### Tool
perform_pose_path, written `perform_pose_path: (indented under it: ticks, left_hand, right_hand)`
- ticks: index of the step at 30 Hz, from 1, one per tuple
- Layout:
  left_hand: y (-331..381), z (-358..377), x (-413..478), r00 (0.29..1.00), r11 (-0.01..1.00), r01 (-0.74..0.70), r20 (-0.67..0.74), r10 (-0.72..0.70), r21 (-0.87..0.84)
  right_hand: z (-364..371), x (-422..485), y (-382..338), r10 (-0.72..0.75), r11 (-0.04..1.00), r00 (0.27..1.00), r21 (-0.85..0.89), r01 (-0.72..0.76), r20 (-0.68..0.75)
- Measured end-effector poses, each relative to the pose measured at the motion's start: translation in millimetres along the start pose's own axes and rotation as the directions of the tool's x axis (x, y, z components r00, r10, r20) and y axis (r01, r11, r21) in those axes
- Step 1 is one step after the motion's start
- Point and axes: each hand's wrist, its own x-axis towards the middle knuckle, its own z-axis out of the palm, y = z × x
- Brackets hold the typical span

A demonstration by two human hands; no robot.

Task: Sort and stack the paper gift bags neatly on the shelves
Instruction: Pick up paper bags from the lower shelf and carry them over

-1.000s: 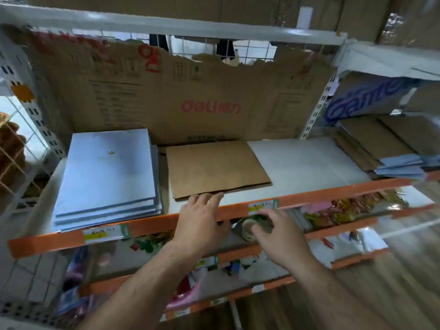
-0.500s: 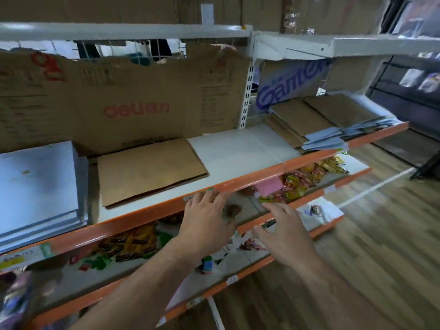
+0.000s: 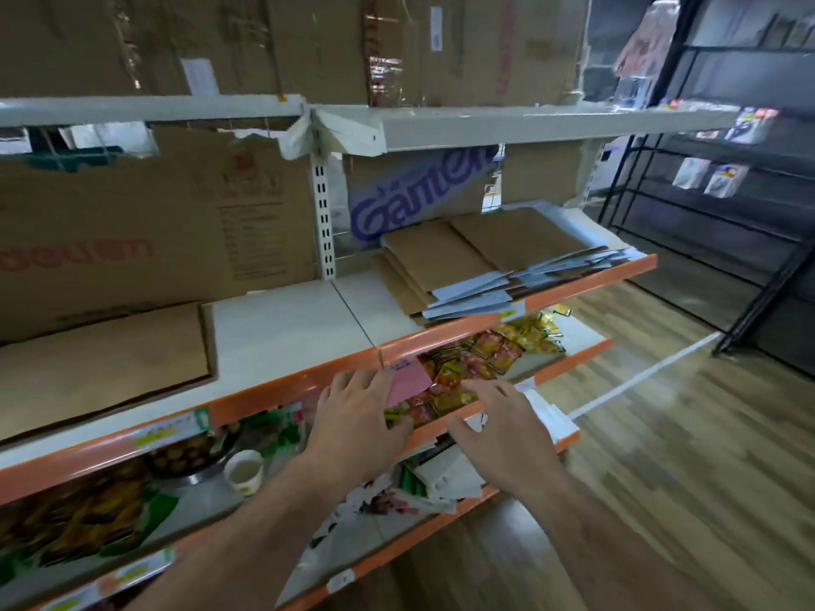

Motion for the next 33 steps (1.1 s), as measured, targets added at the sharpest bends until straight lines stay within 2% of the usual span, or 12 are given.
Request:
perform_pose_path:
  ticks: [5,11,23,25,28,33]
  left_hand:
    - [37.2,15.1,38.1,1.000,1.000,-0.014,0.014,0.013,0.028]
    - [70.6,39.0,106.7,0.997,0.997,-0.071,0.035,0.071,-0.026]
    - [120.3,73.4,314.4,0.974,0.970,-0.226,0.009,0.227,-0.094]
    - [123.7,78.2,342.2,0.966,0.963,-0.258,-0.029,0.257,-0.073]
    - [131.5,76.9,374.5,0.948,0.949,-0.316,0.027,0.316,0.012]
    - [147.7,80.1,416.8,0.936,0.935,-0.347,0.087,0.341,0.069]
  right_hand:
    - [-23.3,27.5,42.8,0.039,0.999,0.999,0.026,-0.038,-0.024]
    - [-39.2,72.8,86.6,0.104,0.994,0.994,0.018,-0.104,-0.036]
    - [-90.2,248.6,158.6,0.168,0.985,0.977,-0.026,-0.172,-0.132]
    - [-98.1,273.8,167.2,0.173,0.984,0.976,-0.020,-0.177,-0.129]
    - [-112.2,304.6,178.8,0.179,0.982,0.979,-0.038,-0.183,-0.094]
    - [-133.3,355.7,208.3,0.103,0.992,0.988,-0.065,-0.111,-0.114]
